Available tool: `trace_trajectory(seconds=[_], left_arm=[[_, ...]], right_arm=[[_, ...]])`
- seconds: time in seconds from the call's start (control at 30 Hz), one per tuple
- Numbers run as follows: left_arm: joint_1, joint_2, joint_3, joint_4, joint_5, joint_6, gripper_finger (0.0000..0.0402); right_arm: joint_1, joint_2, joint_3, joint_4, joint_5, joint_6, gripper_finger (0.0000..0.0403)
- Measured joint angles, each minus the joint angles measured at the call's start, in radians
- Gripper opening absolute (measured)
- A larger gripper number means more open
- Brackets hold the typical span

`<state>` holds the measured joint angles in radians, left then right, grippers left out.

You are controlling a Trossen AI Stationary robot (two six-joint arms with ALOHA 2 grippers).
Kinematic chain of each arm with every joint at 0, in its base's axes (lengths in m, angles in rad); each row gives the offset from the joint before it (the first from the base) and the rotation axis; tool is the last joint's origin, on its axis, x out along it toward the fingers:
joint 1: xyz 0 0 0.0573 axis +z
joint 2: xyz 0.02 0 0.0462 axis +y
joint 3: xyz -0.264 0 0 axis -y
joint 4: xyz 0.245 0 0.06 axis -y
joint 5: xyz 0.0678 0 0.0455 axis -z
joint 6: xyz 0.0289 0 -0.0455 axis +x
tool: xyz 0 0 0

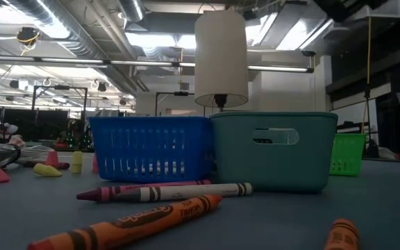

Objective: Sort crayons
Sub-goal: Put the orange crayon into the black bin

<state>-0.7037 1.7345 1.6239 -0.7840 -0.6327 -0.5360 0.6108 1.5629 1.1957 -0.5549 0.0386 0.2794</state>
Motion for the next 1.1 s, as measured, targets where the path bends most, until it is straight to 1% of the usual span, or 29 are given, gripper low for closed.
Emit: trace_trajectory(seconds=[0.13, 0.27, 0.47, 0.57, 0.67, 0.9, 1.0, 1.1], left_arm=[[-0.056, 0.000, -0.096, 0.067, -0.028, -0.081, 0.0086], [-0.090, 0.000, -0.197, 0.192, -0.031, -0.118, 0.0086], [-0.111, 0.001, -0.308, 0.376, 0.028, -0.117, 0.0086], [-0.114, 0.001, -0.346, 0.444, 0.034, -0.117, 0.0086], [-0.114, 0.001, -0.361, 0.458, 0.034, -0.117, 0.0086], [-0.098, 0.001, -0.361, 0.462, 0.025, -0.110, 0.0086], [-0.085, 0.001, -0.361, 0.461, 0.025, -0.109, 0.0086], [-0.074, 0.001, -0.361, 0.462, 0.025, -0.109, 0.0086]], right_arm=[[0.045, 0.050, 0.000, 0.018, 0.003, 0.000, 0.0131], [0.069, 0.099, 0.000, 0.021, 0.005, 0.000, 0.0131], [0.077, 0.160, 0.000, 0.107, 0.005, 0.000, 0.0131], [0.077, 0.180, 0.000, 0.173, -0.004, -0.001, 0.0131], [0.076, 0.188, 0.000, 0.210, -0.005, -0.006, 0.0131], [0.076, 0.189, 0.000, 0.230, -0.003, -0.050, 0.0131], [0.076, 0.189, 0.000, 0.288, -0.002, -0.050, 0.0131], [0.083, 0.189, 0.000, 0.383, 0.003, -0.050, 0.0131]])
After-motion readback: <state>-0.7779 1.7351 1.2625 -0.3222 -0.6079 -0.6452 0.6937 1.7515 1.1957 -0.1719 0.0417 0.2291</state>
